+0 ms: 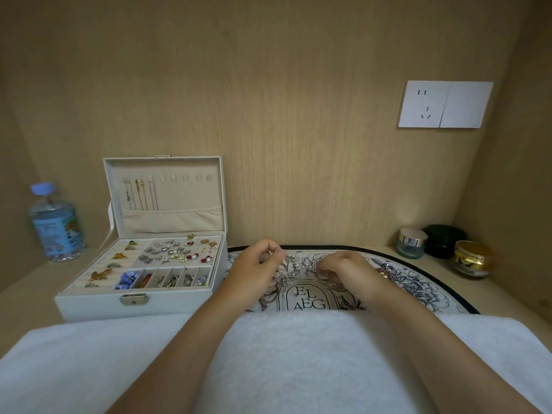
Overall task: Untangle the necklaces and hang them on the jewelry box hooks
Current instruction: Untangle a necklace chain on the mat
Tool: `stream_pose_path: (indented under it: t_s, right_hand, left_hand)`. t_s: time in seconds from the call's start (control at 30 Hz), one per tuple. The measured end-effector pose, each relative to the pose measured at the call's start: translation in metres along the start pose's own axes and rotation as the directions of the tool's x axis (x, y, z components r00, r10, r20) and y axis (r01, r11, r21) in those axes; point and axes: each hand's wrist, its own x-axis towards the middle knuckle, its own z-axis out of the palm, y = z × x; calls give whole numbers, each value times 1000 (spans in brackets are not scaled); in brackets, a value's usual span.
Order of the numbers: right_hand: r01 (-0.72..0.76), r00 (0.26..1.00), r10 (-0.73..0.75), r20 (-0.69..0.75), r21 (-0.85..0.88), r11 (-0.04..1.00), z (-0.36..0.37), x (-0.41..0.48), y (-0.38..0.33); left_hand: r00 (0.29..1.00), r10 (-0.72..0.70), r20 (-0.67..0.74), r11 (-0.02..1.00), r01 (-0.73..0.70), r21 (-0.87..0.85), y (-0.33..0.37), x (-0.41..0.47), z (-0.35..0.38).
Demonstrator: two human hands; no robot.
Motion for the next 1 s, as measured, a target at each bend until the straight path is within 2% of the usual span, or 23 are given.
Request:
stream_pose_path:
  t_s: [0.13, 0.27, 0.33, 0.43, 0.53, 0.67, 0.7, 0.77, 0.87, 1.0]
  right_hand:
    - [100, 994, -93, 61, -120, 988, 7, -3, 3]
    - [260, 956, -251, 153, -37, 965, 17, -11, -3]
    - [307, 947, -301, 110, -38, 951, 19, -9, -3]
    - [372, 928, -368, 58, -173, 912, 18, -5, 2]
    - [349, 930, -368, -25, -260, 900, 16, -2, 2]
    - [311, 942, -333, -44, -258, 915, 13, 1, 3]
    - [301, 947, -320, -44, -239, 923, 12, 2, 3]
    - [289, 951, -306, -46, -215, 933, 11, 1, 3]
    - [281, 950, -305, -62, -246, 927, 8, 1, 4]
    - [273, 953, -284, -102, -115, 955, 11, 2, 8]
  left_hand:
    - [999, 10, 35, 999, -9, -36, 4, 0, -4]
    - [996, 62, 68, 997, -59, -45, 8, -3, 1]
    - [996, 66, 66, 997, -63, -49, 8, -4, 3]
    - [996, 52, 67, 996, -48, -70, 6, -4, 5]
    - [1000, -21, 14, 999, 21, -39, 6, -3, 7]
    - [990, -143, 5, 989, 143, -48, 5, -3, 8]
    - [982, -189, 4, 978, 189, -93, 5, -2, 9]
    - [960, -279, 27, 916, 275, -292, 5, 0, 10]
    - [961, -263, 88, 766, 264, -586, 5, 2, 6]
    - [970, -189, 154, 703, 243, -668, 7, 1, -6]
